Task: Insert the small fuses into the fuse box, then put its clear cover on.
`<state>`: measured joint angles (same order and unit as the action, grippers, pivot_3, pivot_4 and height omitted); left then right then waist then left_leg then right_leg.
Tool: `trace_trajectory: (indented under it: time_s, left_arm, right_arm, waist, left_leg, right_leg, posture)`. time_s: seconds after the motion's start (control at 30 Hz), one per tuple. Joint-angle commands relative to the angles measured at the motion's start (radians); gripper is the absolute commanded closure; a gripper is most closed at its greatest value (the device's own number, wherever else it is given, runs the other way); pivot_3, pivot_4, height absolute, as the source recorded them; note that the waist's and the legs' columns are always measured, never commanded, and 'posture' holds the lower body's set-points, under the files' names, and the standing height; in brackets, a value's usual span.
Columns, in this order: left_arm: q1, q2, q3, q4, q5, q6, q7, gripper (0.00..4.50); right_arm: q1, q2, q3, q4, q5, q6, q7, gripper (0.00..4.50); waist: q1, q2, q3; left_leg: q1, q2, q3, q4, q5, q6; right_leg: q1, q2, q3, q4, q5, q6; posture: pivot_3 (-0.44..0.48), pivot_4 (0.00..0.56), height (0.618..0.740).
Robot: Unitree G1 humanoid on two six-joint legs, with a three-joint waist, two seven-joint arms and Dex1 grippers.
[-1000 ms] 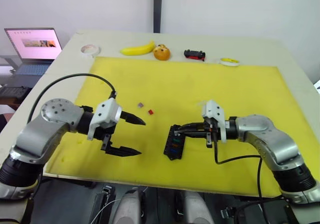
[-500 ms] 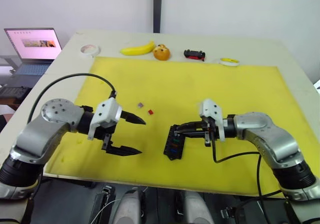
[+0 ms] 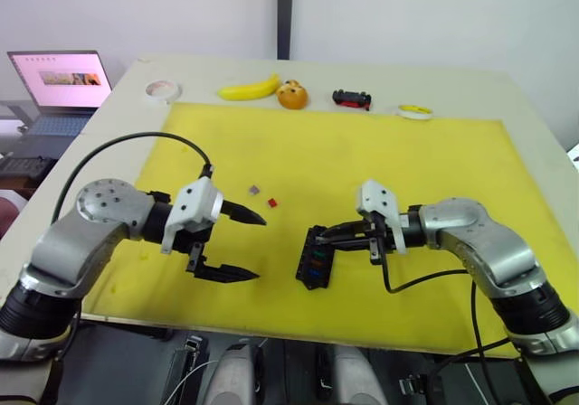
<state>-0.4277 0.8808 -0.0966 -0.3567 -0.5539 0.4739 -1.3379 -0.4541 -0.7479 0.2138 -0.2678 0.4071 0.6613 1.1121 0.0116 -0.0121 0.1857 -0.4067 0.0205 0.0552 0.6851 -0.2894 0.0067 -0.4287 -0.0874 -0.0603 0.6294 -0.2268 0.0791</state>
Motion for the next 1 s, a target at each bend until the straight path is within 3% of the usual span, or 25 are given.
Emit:
trace_trajectory:
  time_s: [0.03,0.13,0.23,0.67,1.0]
  left_arm:
    - [-0.005,-0.001,0.01,-0.026,-0.007,-0.002,0.004,0.0]
    - [-0.005,0.0,0.011,-0.026,-0.008,-0.001,0.005,0.0]
    - [-0.005,0.0,0.011,-0.025,-0.008,-0.002,0.005,0.0]
    - [0.0,0.002,0.011,-0.022,0.0,-0.011,0.003,0.0]
    - [0.002,-0.001,0.004,-0.02,0.002,-0.023,-0.008,0.0]
  right_arm:
    - [-0.01,-0.011,0.004,-0.006,-0.003,-0.002,0.015,3.79]
    - [-0.01,-0.009,0.0,-0.013,0.002,-0.001,0.02,3.79]
    - [-0.006,-0.007,-0.002,-0.017,0.003,-0.002,0.019,4.48]
    - [0.022,-0.04,-0.027,-0.121,0.022,0.054,-0.02,4.48]
    - [-0.01,-0.038,-0.078,-0.243,0.087,0.201,-0.124,4.48]
  waist:
    - [0.0,0.0,0.0]
    - [0.0,0.0,0.0]
    - [0.0,0.0,0.0]
    - [0.0,0.0,0.0]
    - [0.0,0.0,0.0]
  left_leg:
    - [0.0,0.0,0.0,0.0,0.0,0.0]
    - [0.0,0.0,0.0,0.0,0.0,0.0]
    - [0.0,0.0,0.0,0.0,0.0,0.0]
    - [0.0,0.0,0.0,0.0,0.0,0.0]
    - [0.0,0.0,0.0,0.0,0.0,0.0]
  right_leg:
    - [0.0,0.0,0.0,0.0,0.0,0.0]
    - [0.0,0.0,0.0,0.0,0.0,0.0]
    - [0.0,0.0,0.0,0.0,0.0,0.0]
    - [0.0,0.0,0.0,0.0,0.0,0.0]
    - [0.0,0.0,0.0,0.0,0.0,0.0]
  posture:
    - [0.0,0.15,0.737]
    - [0.0,0.15,0.737]
    - [0.0,0.15,0.737]
    - [0.0,0.15,0.737]
    - [0.0,0.15,0.737]
